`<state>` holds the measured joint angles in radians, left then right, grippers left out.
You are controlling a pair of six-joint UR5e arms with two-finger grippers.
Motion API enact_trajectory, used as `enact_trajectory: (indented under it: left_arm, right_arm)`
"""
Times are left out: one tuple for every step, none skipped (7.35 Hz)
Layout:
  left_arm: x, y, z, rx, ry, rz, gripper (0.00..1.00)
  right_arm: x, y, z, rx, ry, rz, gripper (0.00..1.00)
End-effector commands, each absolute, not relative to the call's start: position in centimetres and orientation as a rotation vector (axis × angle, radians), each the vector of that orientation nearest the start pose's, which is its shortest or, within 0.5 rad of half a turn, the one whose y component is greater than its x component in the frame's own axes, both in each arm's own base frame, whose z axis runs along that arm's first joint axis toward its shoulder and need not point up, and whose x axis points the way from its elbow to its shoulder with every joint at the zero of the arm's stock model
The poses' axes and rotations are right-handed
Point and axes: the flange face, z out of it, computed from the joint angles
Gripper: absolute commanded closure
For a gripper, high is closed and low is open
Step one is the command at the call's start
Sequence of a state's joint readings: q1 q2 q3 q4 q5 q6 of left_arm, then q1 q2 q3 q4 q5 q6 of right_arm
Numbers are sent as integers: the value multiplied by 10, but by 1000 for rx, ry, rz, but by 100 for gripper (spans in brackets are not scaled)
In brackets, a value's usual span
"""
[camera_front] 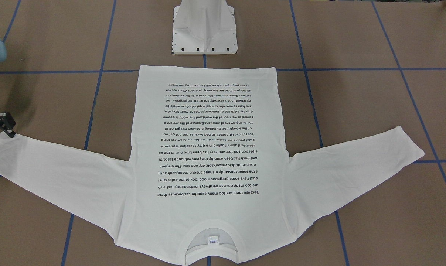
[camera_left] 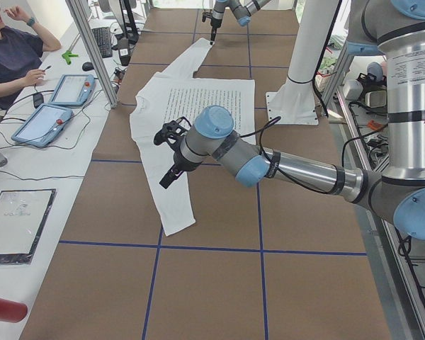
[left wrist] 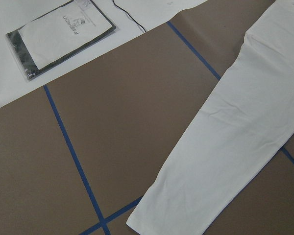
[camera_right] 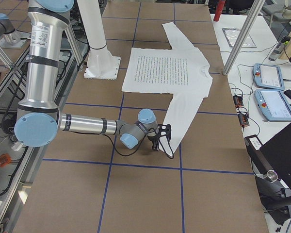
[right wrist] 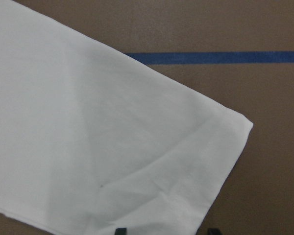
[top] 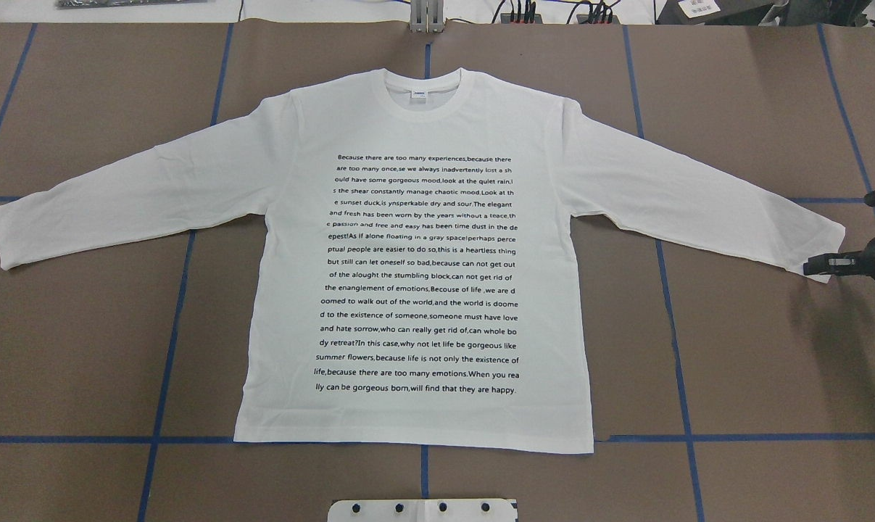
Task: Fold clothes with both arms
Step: 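Grasp the sleeve cuff nearest the right gripper and lift it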
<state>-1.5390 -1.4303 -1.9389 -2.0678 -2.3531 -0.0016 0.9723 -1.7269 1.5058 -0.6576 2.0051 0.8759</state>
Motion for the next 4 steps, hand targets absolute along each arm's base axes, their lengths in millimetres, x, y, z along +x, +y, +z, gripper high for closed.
enact_trajectory:
  left_arm:
    - [-49,-445,483,673,759,309,0]
    - [-49,-445,483,673,759,309,0]
    - [-49,-445,483,672,759,308,0]
    - [-49,-444,484,670,759,308,0]
  right_arm:
    - [-181,-424,672,225,-772,104,100]
    - [-184,-427,666,228,-784,95,100]
    - [-184,-428,661,236,-791,90,100]
    - [-185,-430,650,251,-802,84,100]
